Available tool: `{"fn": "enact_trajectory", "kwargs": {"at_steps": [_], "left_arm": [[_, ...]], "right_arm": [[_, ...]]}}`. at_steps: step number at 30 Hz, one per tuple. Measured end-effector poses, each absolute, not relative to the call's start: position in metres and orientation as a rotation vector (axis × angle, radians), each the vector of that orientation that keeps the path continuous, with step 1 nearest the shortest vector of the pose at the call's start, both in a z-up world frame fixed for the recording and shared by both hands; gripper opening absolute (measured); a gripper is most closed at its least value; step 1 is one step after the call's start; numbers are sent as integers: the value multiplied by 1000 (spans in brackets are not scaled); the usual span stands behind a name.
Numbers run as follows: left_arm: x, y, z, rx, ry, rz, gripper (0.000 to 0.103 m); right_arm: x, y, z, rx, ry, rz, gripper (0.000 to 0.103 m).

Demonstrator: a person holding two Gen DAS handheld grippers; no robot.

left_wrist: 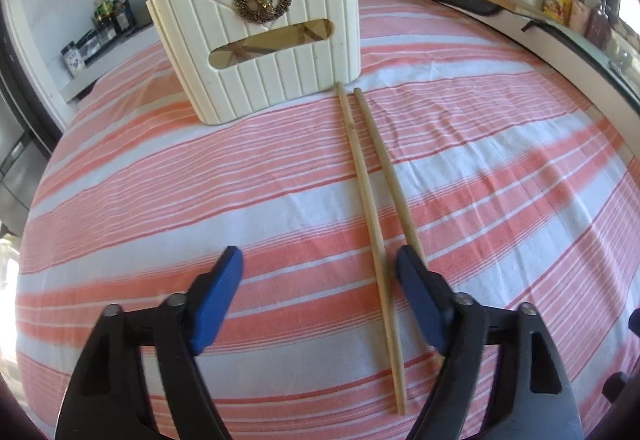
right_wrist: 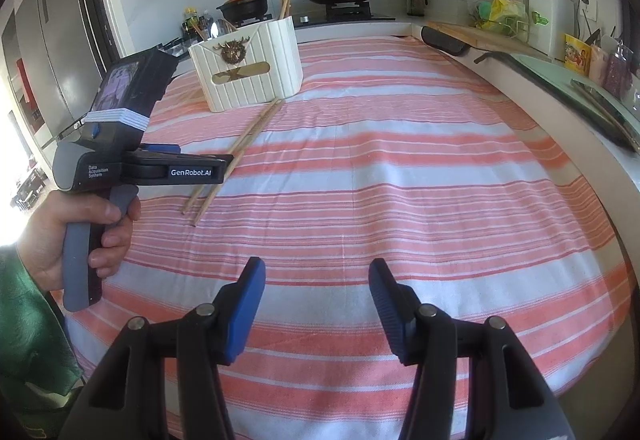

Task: Organize utensils
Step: 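Close the left tool on a chopstick while the right tool grasps the other chopstick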

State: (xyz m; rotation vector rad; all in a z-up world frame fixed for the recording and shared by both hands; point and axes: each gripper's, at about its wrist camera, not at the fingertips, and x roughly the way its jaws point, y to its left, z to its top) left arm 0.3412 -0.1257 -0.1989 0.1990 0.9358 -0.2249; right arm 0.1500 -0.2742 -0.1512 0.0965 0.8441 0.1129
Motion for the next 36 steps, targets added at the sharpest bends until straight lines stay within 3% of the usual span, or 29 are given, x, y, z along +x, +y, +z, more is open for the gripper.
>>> {"fn": "enact_trajectory", "kwargs": {"at_steps": [1, 3, 14, 21, 25, 27, 28, 31, 33, 36], "left_arm": [[342, -125, -198, 182, 944, -236, 49], [339, -127, -196, 211, 939, -208, 6], [262, -53, -186, 11, 946, -109, 5], [237, -25, -189, -16, 946, -79, 5], [235, -19, -189, -28, 942, -80, 6], [234, -18, -189, -31, 944, -83, 12], [232, -16, -189, -34, 943, -86, 15], [226, -11, -187, -32, 930, -93, 37], [224, -9, -187, -29, 926, -90, 53], [220, -6, -186, -23, 924, -92, 64]], "right_arm": [[150, -274, -150, 92, 842, 112, 55], [150, -273, -149, 83, 839, 108, 55], [153, -270, -150, 66, 865, 85, 55], [201, -214, -144, 2, 889, 212, 55], [241, -168, -155, -79, 928, 260, 55], [257, -154, -167, -103, 957, 260, 53], [261, -151, -172, -117, 969, 250, 48], [258, -152, -175, -146, 952, 209, 9], [248, -161, -173, -126, 958, 204, 7], [224, -180, -170, -120, 972, 194, 7]]}}
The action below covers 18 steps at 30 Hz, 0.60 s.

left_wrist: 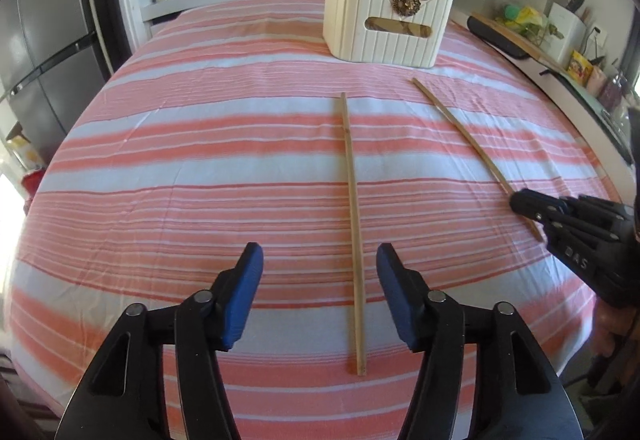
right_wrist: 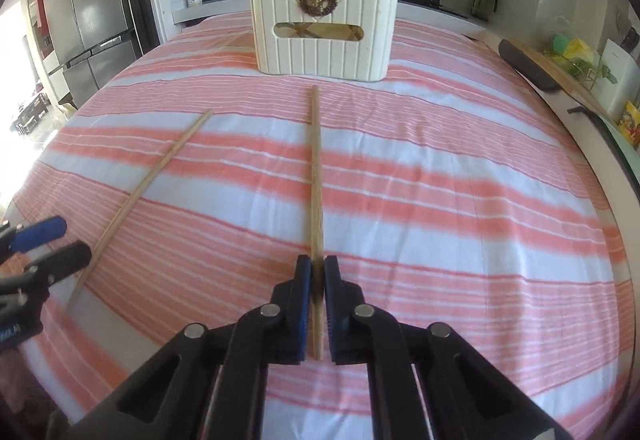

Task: Organize utensils
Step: 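Close the left tool on a chopstick while the right tool grasps the other chopstick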

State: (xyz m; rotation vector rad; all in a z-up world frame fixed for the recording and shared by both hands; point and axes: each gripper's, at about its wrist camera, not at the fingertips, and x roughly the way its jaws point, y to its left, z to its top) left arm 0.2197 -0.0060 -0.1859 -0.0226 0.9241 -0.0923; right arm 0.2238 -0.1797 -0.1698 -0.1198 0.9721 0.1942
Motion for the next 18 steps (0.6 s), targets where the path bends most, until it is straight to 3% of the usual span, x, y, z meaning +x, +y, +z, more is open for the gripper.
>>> {"fn": "enact_trajectory", "kwargs": {"at_steps": [7, 9, 10, 11, 18], "left_arm": [[216, 2, -182, -48, 935, -141, 71], [223, 5, -180, -73, 949, -195, 72], [229, 8, -179, -88, 957, -222, 72], [235, 11, -176, -104, 965, -241, 72], [291, 8, -159, -10, 1006, -288, 73]], "right_arm": [[158, -220, -159, -113, 1049, 126, 9], [155, -228, -152, -89, 1056, 130, 26], [155, -232, -147, -63, 1044, 148, 40], [158, -235, -141, -44, 1027, 166, 42], [216, -218, -133, -109, 1091, 280, 43]]}}
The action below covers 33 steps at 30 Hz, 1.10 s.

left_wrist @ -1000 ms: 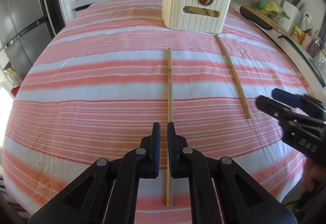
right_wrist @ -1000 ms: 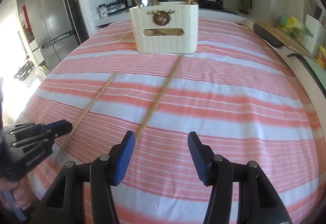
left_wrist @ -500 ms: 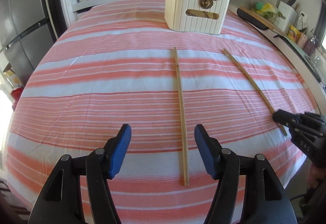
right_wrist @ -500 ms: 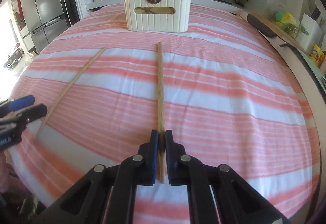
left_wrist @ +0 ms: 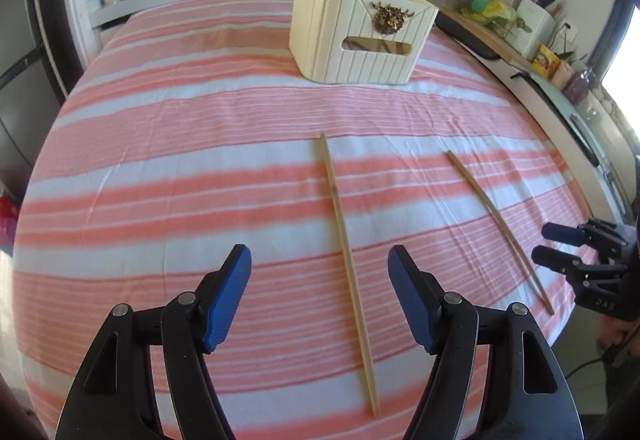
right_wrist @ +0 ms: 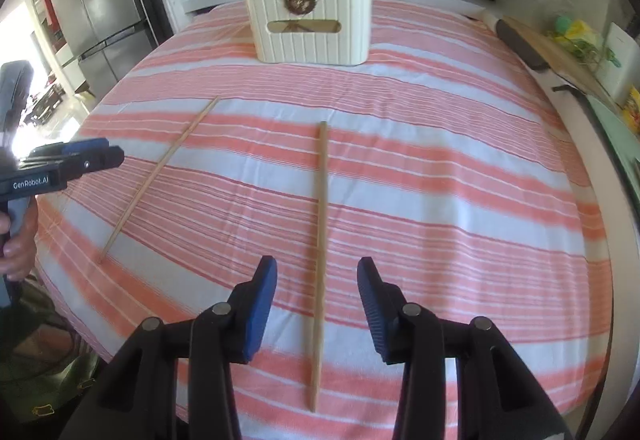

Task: Organize utensils
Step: 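Close the left tool on a chopstick while the right tool grasps the other chopstick, then lift and carry both chopsticks over the holder with both tools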

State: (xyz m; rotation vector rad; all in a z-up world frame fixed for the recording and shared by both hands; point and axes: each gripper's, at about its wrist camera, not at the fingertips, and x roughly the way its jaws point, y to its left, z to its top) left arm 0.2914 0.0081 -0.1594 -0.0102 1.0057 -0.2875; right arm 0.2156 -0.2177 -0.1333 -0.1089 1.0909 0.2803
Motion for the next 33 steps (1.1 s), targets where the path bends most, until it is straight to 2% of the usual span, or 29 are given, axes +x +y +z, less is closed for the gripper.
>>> {"fn": "enact_trajectory", "kwargs": {"at_steps": [5, 13, 14, 15, 16, 17, 22, 33], "left_arm": [[331, -8, -173, 64, 1058, -277, 72], [369, -30, -198, 124, 1111, -220, 56], [368, -33, -197, 140, 1093, -213, 48], [367, -36, -196, 148, 1082, -220, 32], [365, -39, -196, 152, 1075, -233, 23], [364, -42, -195, 155, 1073, -242, 6], [351, -39, -177, 141, 1015, -245, 5], [288, -2, -55, 2, 731, -308, 5]], "right_arm": [[256, -197, -154, -181, 1146, 307, 43], [318, -184, -172, -177, 1124, 278, 42], [324, -184, -173, -158, 1121, 272, 42], [328, -184, -172, -153, 1115, 265, 32], [332, -182, -172, -162, 1108, 257, 9], [335, -182, -172, -162, 1107, 254, 7], [334, -196, -155, -76, 1080, 266, 7], [267, -228, -17, 21, 778, 349, 7]]}}
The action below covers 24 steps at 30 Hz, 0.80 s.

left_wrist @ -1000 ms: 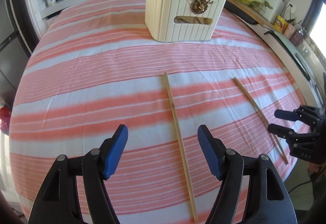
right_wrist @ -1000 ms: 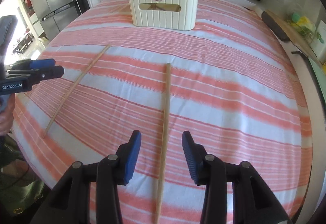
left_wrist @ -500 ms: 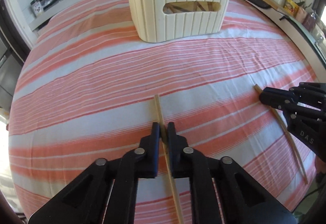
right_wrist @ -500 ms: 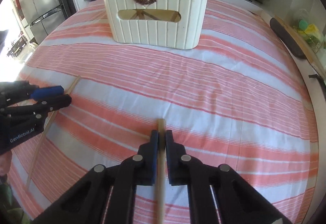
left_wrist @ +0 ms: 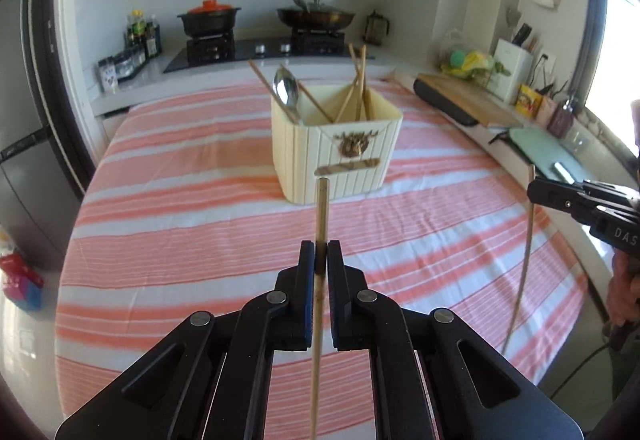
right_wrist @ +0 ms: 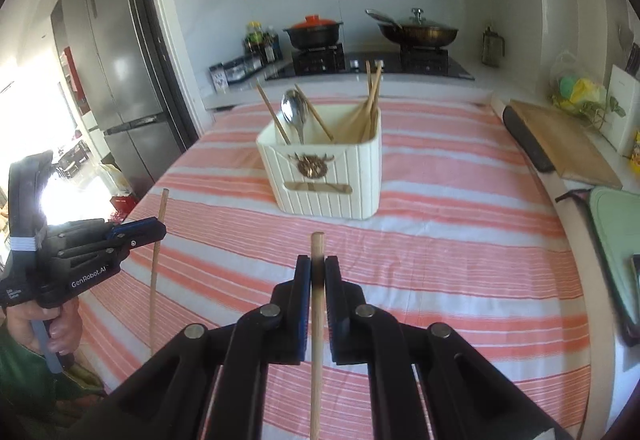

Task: Organize utensils
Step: 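Lift and carry both chopsticks over the holder with both tools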

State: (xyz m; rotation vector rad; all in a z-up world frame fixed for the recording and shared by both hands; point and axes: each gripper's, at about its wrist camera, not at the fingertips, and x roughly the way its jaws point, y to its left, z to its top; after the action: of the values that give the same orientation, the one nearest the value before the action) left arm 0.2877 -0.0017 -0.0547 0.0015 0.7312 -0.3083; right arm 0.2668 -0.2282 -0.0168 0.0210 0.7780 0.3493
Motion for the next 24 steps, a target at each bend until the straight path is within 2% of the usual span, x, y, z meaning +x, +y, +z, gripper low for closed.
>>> {"fn": "enact_trajectory", "kwargs": {"at_steps": [5, 15, 24], "left_arm": [[273, 10, -27, -59, 658, -325, 5], [267, 15, -1, -98, 583, -339, 4], [290, 27, 44, -124, 499, -336, 4]], "right_arm": [[245, -231, 15, 6, 667, 352, 7], [234, -226, 42, -8, 507, 332, 7], [267, -229, 83, -37, 390, 303, 7]]}}
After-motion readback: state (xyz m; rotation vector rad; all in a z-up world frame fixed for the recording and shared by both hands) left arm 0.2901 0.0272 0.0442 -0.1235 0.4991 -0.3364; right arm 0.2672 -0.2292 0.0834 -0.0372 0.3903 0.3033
